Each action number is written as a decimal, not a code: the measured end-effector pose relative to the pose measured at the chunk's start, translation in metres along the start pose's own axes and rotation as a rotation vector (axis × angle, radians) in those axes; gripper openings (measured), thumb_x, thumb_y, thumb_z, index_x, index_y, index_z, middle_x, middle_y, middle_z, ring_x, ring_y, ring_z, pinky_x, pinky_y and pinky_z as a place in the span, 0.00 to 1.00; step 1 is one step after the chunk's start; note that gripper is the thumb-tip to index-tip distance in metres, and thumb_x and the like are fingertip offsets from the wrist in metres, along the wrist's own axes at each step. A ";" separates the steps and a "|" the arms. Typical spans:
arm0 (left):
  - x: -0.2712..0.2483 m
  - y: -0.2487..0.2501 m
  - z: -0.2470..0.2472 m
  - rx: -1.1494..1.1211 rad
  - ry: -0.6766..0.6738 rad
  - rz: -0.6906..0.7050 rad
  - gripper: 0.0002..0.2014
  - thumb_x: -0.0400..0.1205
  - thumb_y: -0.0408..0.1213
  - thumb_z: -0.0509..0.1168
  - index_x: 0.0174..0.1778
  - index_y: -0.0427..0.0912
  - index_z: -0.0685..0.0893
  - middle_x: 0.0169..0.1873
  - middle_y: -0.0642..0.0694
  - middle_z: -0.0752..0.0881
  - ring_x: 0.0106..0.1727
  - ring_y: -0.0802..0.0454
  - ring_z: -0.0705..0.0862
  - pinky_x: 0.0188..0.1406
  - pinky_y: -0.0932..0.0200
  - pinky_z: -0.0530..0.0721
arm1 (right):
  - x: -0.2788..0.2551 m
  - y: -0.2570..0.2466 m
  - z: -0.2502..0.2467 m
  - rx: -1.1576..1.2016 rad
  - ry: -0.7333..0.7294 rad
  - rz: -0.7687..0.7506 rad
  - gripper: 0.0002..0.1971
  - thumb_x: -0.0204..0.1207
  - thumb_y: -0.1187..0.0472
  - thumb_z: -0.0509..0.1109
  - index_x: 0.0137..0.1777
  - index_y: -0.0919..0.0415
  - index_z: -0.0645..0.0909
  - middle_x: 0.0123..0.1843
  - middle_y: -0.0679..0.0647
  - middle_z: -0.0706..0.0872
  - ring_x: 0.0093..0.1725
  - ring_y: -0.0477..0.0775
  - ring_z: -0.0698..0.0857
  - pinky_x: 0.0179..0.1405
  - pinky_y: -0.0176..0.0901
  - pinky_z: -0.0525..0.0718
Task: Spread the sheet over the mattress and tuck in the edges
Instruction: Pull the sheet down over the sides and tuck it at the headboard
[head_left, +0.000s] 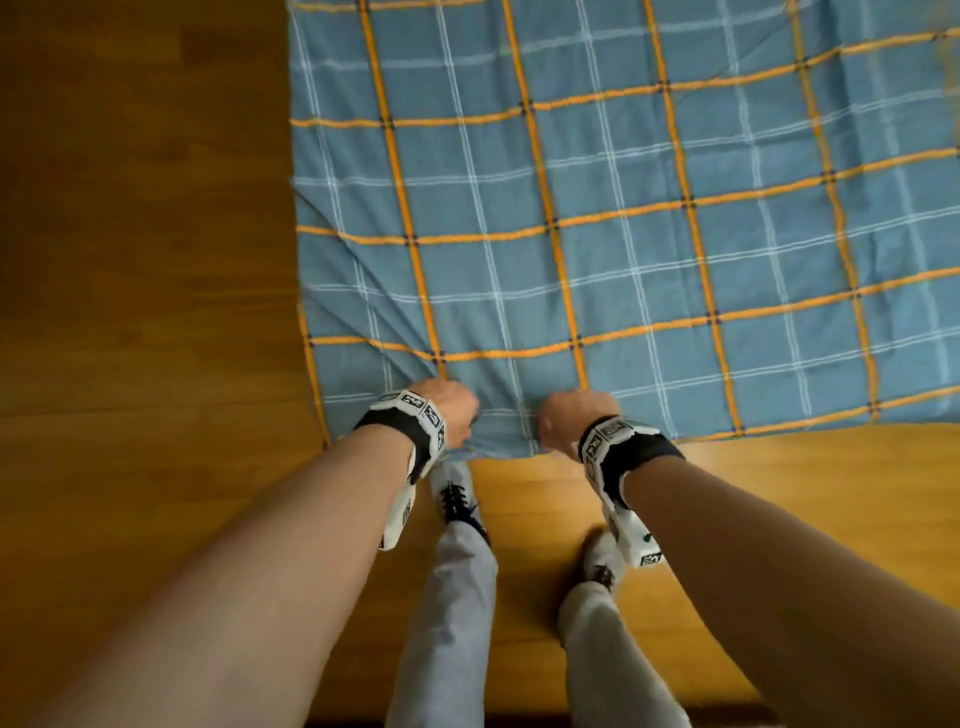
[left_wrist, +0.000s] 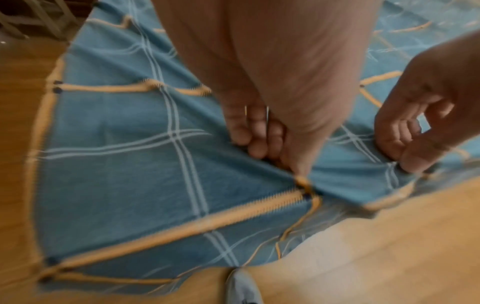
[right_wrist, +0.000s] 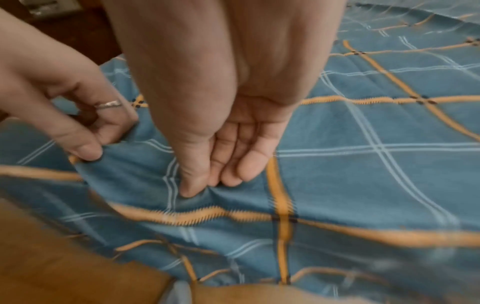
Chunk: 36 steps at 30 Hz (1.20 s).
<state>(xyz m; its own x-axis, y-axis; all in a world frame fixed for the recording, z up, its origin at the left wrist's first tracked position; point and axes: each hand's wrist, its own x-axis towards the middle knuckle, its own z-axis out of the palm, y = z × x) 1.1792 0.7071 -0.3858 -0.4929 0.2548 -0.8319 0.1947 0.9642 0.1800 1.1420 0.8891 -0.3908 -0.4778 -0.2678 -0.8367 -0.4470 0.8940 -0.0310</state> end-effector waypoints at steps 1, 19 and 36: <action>-0.008 -0.004 0.002 0.025 -0.069 -0.001 0.11 0.81 0.41 0.63 0.33 0.43 0.78 0.43 0.39 0.86 0.47 0.40 0.87 0.41 0.51 0.84 | -0.008 -0.005 0.005 0.019 -0.036 0.004 0.10 0.79 0.55 0.66 0.55 0.53 0.86 0.57 0.55 0.89 0.56 0.61 0.88 0.47 0.48 0.80; -0.045 -0.131 0.081 -0.758 0.305 -0.689 0.22 0.79 0.53 0.67 0.37 0.34 0.83 0.38 0.37 0.90 0.41 0.38 0.88 0.42 0.48 0.89 | 0.025 -0.166 0.013 0.155 0.306 -0.028 0.07 0.78 0.56 0.66 0.49 0.54 0.84 0.48 0.54 0.90 0.49 0.62 0.89 0.38 0.45 0.77; -0.077 -0.159 0.120 -1.323 0.286 -0.395 0.11 0.81 0.38 0.69 0.36 0.37 0.80 0.33 0.36 0.88 0.22 0.46 0.84 0.14 0.63 0.77 | 0.003 -0.222 0.022 0.170 0.389 0.073 0.11 0.81 0.51 0.60 0.52 0.55 0.80 0.47 0.57 0.89 0.45 0.65 0.88 0.36 0.46 0.76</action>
<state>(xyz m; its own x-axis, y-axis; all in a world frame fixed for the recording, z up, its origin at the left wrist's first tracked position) 1.2882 0.5256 -0.4130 -0.5111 -0.1933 -0.8375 -0.8454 0.2889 0.4492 1.2569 0.6974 -0.3987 -0.7675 -0.2879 -0.5727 -0.2857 0.9534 -0.0965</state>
